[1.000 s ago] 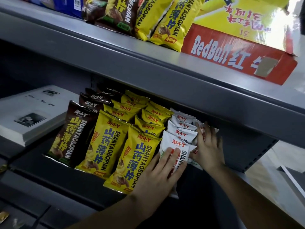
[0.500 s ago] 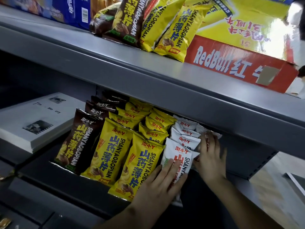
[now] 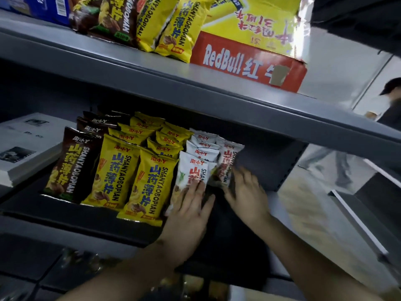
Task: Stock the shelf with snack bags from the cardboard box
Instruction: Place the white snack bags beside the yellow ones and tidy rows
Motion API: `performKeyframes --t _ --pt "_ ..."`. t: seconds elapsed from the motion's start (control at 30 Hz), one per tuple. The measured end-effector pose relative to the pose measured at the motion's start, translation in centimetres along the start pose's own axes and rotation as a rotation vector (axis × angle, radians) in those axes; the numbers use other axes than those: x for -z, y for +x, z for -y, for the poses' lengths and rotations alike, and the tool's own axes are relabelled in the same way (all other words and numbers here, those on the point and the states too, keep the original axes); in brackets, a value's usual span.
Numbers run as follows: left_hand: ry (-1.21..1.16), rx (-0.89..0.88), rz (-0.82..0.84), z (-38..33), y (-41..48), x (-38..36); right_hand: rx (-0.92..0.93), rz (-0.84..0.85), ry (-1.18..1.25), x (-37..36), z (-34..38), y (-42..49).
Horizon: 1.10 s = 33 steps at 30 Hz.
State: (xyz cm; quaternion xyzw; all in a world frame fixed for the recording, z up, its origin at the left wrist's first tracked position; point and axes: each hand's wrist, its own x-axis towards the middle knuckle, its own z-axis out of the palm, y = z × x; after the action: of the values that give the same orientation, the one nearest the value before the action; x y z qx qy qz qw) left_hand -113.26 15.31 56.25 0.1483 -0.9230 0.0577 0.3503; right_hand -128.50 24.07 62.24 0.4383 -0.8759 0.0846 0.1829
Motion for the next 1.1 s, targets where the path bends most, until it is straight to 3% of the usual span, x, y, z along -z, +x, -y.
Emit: performKeyframes --t 0.33,0.57,0.73,0.87,1.1 --pt "-0.179 -0.129 0.098 -7.4 -2.5 4.5 0.078 -0.028 0.018 4.1 -3.5 -11.2" --pt "-0.327 -0.297 0.139 -12.3 -9.4 5.1 0.092 -0.012 0.050 5.0 -5.0 -20.9" --pt "-0.370 -0.308 0.429 -14.4 -14.5 3.6 0.109 0.085 0.202 2.4 -6.2 -28.2" --pt "-0.380 -0.108 0.705 -16.8 -17.1 2.5 0.094 0.284 0.218 -1.0 -7.2 -32.8" --pt "-0.397 0.217 1.146 -19.4 -21.1 -3.7 -0.143 0.596 0.343 -6.5 -7.9 -36.6"
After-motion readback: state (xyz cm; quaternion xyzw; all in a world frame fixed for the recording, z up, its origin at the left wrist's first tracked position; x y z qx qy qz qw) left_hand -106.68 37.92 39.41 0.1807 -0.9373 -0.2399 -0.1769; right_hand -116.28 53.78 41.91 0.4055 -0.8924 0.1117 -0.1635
